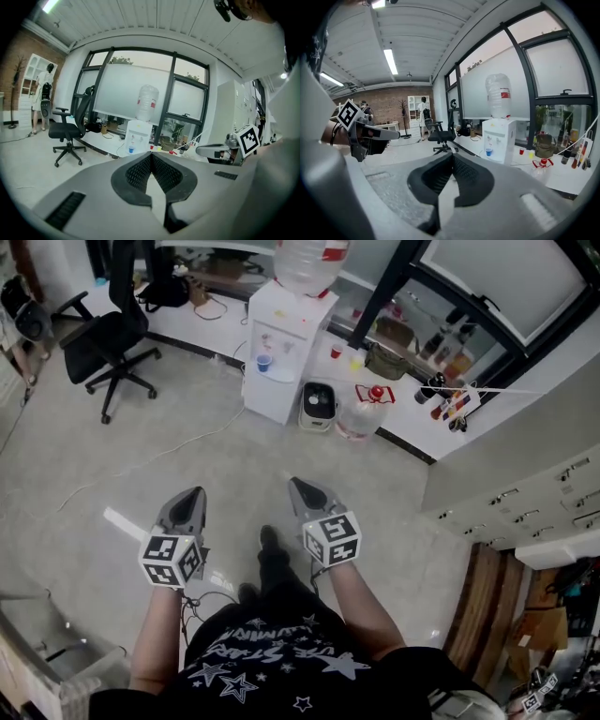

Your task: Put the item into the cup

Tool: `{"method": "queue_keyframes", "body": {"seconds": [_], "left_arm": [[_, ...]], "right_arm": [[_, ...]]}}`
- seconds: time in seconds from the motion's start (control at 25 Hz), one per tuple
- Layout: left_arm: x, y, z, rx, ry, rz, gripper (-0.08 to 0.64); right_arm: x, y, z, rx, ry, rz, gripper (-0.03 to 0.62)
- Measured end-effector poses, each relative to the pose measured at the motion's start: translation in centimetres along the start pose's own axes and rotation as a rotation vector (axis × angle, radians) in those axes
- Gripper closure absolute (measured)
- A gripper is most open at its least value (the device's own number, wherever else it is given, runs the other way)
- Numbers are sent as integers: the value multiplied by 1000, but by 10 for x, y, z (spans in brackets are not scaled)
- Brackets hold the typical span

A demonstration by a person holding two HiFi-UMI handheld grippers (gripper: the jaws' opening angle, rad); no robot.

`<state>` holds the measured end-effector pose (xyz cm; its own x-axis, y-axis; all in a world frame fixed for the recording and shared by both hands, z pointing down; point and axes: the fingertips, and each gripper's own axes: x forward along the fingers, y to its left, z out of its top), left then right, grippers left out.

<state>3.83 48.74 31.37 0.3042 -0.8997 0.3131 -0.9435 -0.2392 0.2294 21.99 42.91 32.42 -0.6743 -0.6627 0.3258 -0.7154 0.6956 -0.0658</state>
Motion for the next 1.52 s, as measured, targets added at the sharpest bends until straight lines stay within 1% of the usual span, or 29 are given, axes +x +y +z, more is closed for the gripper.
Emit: {"method": "queue_keyframes", "body": {"seconds": [0.08, 0.16, 0.24, 0.4, 0.48, 0.6, 0.8, 1.12, 1.24, 1.36, 1.52], "left_arm": [[12, 14, 8, -15, -21, 12, 555], [27, 20, 13, -8, -28, 14, 555], [45, 24, 16, -9, -20, 9, 555], [78, 36, 26, -47, -5, 27, 555], [90, 40, 31, -54, 1, 38, 555], [110, 47, 36, -47, 13, 49, 555], [143, 47, 49, -26, 23, 53, 555], [201, 34, 75, -4, -7, 50, 555], [213, 32, 76, -10, -8, 58, 555], [221, 32, 74, -11, 9, 54, 555], [227, 42, 75, -22, 19, 69, 555]], "right_arm": [[19, -9, 2, -1, 8, 12, 591], [37, -22, 4, 7, 16, 19, 591], [56, -36, 6, 21, 21, 23, 591], [88, -60, 18, 32, 32, 37, 591], [101, -71, 26, 33, 21, 47, 591], [116, -91, 40, 30, -21, 44, 591], [136, -121, 47, 23, -16, 49, 591], [160, -166, 53, 10, -14, 73, 591], [166, -176, 50, 23, -6, 75, 591], [170, -182, 52, 27, -17, 74, 591], [178, -190, 55, 30, -27, 68, 591]]}}
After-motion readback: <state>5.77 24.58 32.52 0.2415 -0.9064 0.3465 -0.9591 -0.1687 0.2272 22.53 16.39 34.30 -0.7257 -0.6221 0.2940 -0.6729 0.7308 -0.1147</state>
